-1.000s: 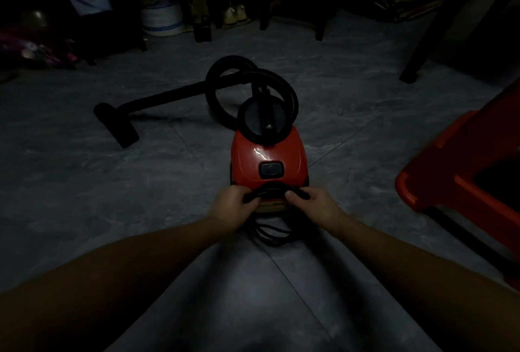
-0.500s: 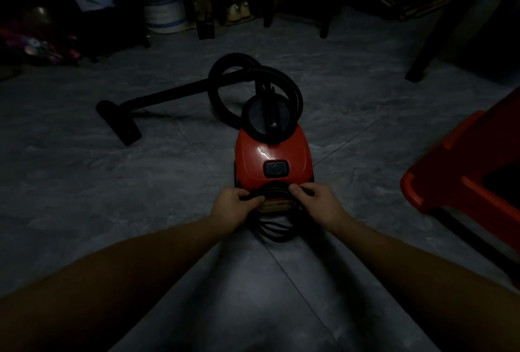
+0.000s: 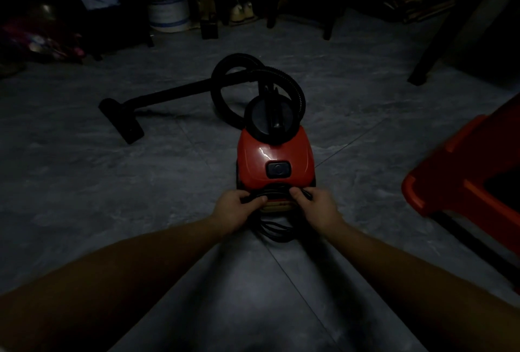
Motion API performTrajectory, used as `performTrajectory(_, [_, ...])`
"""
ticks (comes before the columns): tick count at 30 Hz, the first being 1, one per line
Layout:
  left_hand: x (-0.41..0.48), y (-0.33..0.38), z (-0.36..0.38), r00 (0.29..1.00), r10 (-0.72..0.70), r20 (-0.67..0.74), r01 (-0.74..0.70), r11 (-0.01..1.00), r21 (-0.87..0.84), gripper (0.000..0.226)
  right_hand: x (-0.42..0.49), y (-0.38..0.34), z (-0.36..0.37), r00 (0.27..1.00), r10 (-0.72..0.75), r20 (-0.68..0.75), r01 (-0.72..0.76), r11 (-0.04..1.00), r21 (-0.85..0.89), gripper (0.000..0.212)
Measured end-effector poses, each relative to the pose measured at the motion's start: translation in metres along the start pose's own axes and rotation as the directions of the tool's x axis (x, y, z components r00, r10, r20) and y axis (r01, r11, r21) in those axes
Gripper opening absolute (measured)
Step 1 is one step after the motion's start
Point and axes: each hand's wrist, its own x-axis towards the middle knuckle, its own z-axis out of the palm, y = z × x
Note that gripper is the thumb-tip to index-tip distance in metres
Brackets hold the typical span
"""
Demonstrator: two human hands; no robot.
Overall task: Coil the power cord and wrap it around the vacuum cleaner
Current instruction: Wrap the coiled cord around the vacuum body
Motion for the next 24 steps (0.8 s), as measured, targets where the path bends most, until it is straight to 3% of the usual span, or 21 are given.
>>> performTrajectory(6, [0.0005, -0.0039, 0.0016, 0.996, 0.068, -0.051, -0.064, 0.995, 0.08, 0.052, 0.0, 0.0007, 0.0056, 0.998, -0.029, -0.058, 0.029, 1.0, -0.009, 0.037])
performTrajectory(15, [0.0036, -0.0018, 0.0014, 0.999, -0.025, -0.027, 0.025, 1.0, -0.01, 0.045, 0.0004, 0.0052, 0.0031, 1.0, -0.01, 0.006, 0.009, 0.993, 0.115, 0.036])
performTrajectory(22, [0.0022, -0.0054, 0.0096, 0.988, -0.088, -0.125, 0.087, 0.996, -0.014, 0.041, -0.0019, 0.0038, 0.0051, 0.998, -0.053, -0.036, 0.052, 0.998, -0.034, 0.029])
performTrajectory(24, [0.004, -0.0069, 0.0084, 0.986, -0.15, -0.076, 0.149, 0.989, -0.026, 0.047, -0.002, 0.0027, 0.0046, 0.999, -0.041, -0.026, 0.04, 0.998, -0.046, 0.032])
